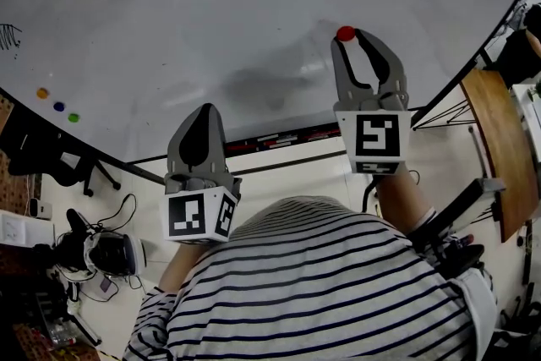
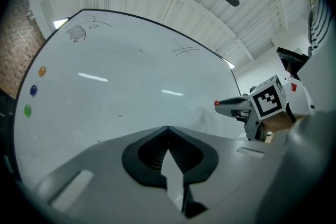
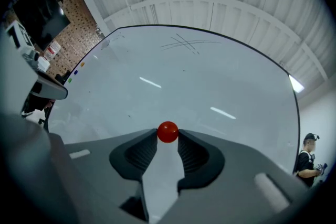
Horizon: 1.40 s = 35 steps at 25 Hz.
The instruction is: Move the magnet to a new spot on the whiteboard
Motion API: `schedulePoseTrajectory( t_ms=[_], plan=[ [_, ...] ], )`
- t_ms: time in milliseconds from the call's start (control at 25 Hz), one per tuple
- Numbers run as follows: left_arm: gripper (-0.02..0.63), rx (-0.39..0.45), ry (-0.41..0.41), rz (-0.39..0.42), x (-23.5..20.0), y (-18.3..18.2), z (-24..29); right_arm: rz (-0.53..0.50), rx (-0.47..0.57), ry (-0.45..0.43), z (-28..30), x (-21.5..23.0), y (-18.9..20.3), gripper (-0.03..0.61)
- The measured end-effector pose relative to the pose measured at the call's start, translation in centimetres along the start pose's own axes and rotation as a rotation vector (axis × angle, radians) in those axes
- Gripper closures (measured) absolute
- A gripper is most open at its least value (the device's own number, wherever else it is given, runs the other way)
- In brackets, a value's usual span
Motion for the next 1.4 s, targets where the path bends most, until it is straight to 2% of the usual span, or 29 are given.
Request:
schedulePoseTrajectory(
  t_ms=[280, 840, 1080, 1400],
  plan=[
    [0.597, 0.012, -0.013, 0.006, 4.6, -0.2, -2.3, 0.023, 0.0, -0.045, -5.7, 1.5, 0.5, 0.454],
    [0.598, -0.035, -0.064, 0.028, 15.8, -0.3, -9.5, 0.087, -0.041, -0.11, -18.0, 6.3, 1.3, 0.454],
    [0.598, -0.047, -0.086, 0.048, 17.3, -1.1, -11.7, 0.106, -0.048, -0.13, -20.3, 6.6, 0.5, 0.454],
    [0.598, -0.048, -0.074, 0.061, 16.6, -1.9, -13.6, 0.111, -0.065, -0.114, -21.7, 5.4, -1.0, 0.454]
  ],
)
Point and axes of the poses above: the fingertips, and each gripper's own axes: z forward along the fingers, x to its right, y out of its underside, the point moved 8 cm from there along -z, backward along the fingers, and after that the axes turned 11 degrees about y, right-handed, at the moved point
